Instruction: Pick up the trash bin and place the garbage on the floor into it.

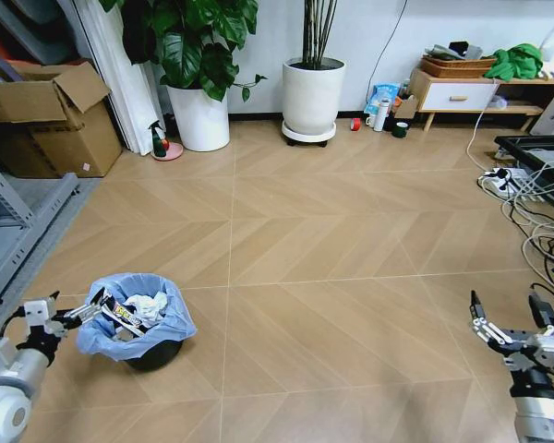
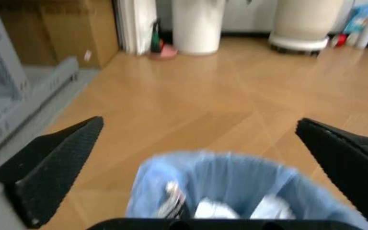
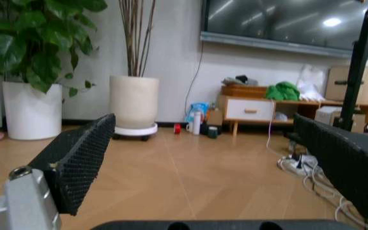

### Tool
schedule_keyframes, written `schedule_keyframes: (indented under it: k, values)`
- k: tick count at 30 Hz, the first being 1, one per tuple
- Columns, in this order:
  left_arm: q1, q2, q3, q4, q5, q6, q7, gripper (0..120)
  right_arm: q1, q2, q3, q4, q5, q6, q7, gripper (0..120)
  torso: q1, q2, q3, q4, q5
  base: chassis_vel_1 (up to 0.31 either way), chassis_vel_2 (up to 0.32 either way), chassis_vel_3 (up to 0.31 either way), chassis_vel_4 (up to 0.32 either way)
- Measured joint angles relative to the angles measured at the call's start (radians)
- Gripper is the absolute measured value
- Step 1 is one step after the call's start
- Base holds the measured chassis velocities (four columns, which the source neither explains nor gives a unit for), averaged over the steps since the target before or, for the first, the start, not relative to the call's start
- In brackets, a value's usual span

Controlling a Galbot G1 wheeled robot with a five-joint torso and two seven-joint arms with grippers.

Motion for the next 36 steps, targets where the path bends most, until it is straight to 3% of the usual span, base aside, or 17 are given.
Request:
schedule_keyframes:
  k: [13, 19, 26, 36]
  values:
    - [0.007, -0.023, -0.070, -0.079, 0.027, -0.033, 0.007, 112, 0.022, -0.013, 0.020, 0.109, 0.010, -0.031, 0.037, 100, 0.000, 0.000, 0.000, 0.0000, 0.0000, 0.000, 0.000, 0.000, 0.000]
    - [0.015, -0.029, -0.077, -0.052, 0.027, -0.042, 0.021, 101, 0.077, -0.055, -0.047, 0.047, 0.027, -0.046, 0.045, 100, 0.000, 0.000, 0.000, 0.0004, 0.0001, 0.000, 0.000, 0.000, 0.000]
    - [0.004, -0.047, -0.053, -0.038, 0.032, -0.012, 0.016, 100, 0.135, -0.109, -0.127, -0.055, 0.030, -0.037, 0.043, 100, 0.000, 0.000, 0.000, 0.0000, 0.0000, 0.000, 0.000, 0.000, 0.000]
    - [0.003, -0.048, -0.051, -0.040, 0.033, 0.000, 0.014, 100, 0.139, -0.112, -0.134, -0.062, 0.033, -0.036, 0.046, 100, 0.000, 0.000, 0.000, 0.0000, 0.0001, 0.000, 0.000, 0.000, 0.000]
